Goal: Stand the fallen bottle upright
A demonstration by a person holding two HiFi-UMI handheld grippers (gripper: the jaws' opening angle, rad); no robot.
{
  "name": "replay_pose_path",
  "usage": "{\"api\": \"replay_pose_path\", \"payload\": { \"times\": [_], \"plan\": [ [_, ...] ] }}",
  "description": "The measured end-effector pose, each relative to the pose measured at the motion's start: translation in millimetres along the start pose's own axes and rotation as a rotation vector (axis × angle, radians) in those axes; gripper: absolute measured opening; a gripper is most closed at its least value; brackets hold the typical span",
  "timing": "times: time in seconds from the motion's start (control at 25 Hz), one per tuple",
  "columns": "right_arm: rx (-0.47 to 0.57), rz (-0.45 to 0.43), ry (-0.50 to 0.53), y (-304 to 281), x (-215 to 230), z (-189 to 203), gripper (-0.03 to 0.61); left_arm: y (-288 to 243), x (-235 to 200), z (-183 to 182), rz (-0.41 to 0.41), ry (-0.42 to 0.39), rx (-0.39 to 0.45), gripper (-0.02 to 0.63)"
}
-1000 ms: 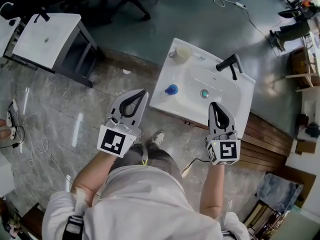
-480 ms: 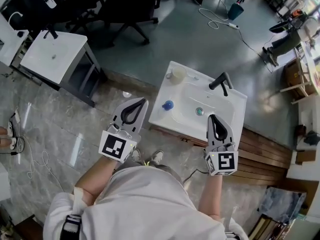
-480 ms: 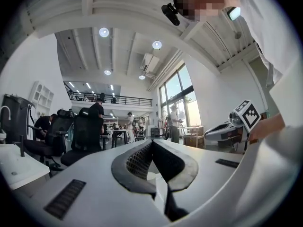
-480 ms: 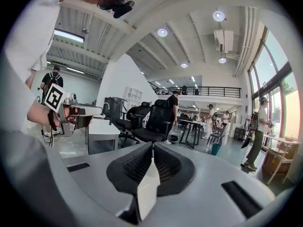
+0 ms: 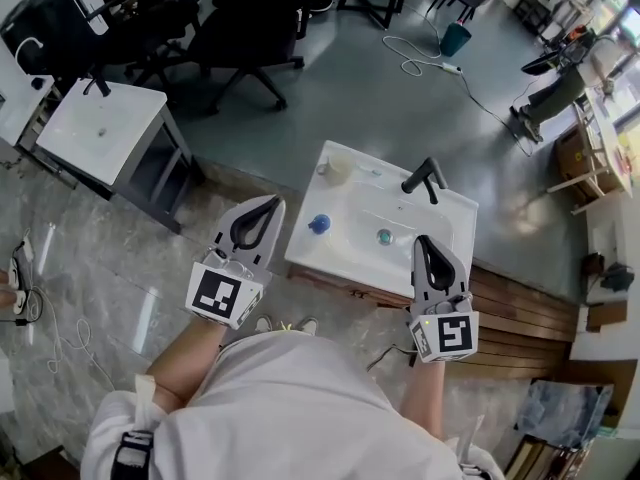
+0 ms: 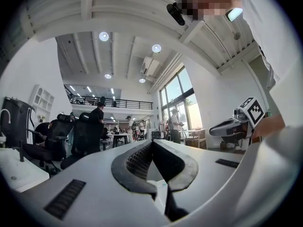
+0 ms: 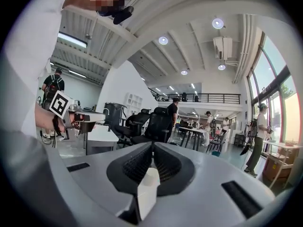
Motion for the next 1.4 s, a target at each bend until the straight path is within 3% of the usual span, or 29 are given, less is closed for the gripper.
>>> {"api": "replay_pose_path", "payload": {
  "times": [0.32, 0.56, 0.88, 1.4],
  "plan": [
    [0.025, 0.026, -0.029, 7.0, 8.6, -3.4, 0.044, -7.5, -3.7, -19.2, -0.021, -0.017, 0.026, 0.018],
    [0.057, 0.031, -0.017, -2.9, 4.9, -1.5, 0.041, -12.8, -6.7, -5.9, -0.023, -0.015, -0.003, 0.017],
    [0.079, 0.046, -0.037, -12.7, 6.6, -0.1, 0.041, -18.7, -8.6, -9.6, -0.007, -0.032, 0.021, 0.017],
    [0.056, 0.047, -0.015, -18.5, 3.2, 5.1, 0.040, -22.3, -20.7, -1.4, -0.034, 0.028, 0.038, 0.018]
  ]
}}
Point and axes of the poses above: the fingertips, and each gripper's own axes: y backward along the fingers, x to its right, z out of its underside, the point moved 3 cm from there along y, backward along the fingers, and after that the axes turned 3 degrees about -z, right-handed, at the moved point
